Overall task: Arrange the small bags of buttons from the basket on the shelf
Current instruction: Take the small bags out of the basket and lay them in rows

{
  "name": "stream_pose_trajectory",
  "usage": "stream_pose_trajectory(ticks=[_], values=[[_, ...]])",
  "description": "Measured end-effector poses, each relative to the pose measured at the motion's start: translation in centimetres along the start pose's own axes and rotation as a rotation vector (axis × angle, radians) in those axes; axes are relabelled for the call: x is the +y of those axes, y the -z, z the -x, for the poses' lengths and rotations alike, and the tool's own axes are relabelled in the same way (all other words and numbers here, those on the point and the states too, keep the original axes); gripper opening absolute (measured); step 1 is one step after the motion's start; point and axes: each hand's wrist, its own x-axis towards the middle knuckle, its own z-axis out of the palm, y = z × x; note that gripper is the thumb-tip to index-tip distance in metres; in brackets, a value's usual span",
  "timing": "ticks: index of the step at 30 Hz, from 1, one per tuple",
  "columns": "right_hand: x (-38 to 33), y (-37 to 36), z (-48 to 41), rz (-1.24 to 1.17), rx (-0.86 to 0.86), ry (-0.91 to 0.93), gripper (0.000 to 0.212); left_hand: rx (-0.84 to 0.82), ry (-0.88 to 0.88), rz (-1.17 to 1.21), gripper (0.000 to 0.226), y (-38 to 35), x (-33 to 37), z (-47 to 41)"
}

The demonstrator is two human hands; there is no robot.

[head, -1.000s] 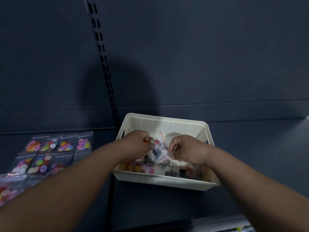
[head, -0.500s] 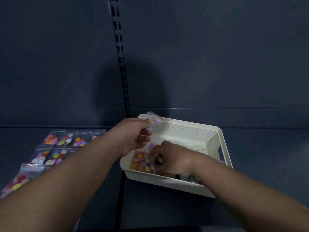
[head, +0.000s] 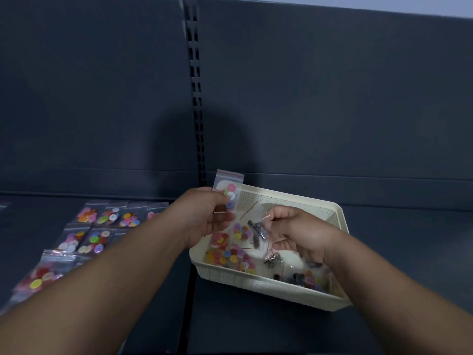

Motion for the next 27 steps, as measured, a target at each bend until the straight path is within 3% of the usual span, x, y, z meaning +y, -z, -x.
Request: stream_pose_trajectory(ticks=[5,9,14,18,22,27], values=[[-1.1,0.4,1.2,-0.386,-0.14,-0.037,0.011,-0.14,0.053,-0.002,0.011,-1.3,-0.2,0.6],[-1.7,0.1,1.8,-0.453,-0.188,-0.052,0.021,-0.248,0.058,0.015,0.024,-2.2,-0.6,1.1],[-2.1,-0.7,2.1,-0.525,-0.129,-0.113,0.018,-0.153,0.0,0.006,0.011,-2.8,-1.1,1.5],[-2.1,-1.6,2.4,-0.545,-0.163,-0.147,0.031,-0.067,-0.029,0.021,0.007,-2.7,-1.3,2.0],[-2.6,-2.9,2.4,-0.45,-0.056,-0.137,0.006,-0.05,-0.04,0.036,0.006,-1.7,-1.0,3.0],[-4.5,-4.9,2.4,-0.438,0.039,-0.075,0.015,0.02,-0.081,0.08,0.004,1.1,-0.2,4.1]])
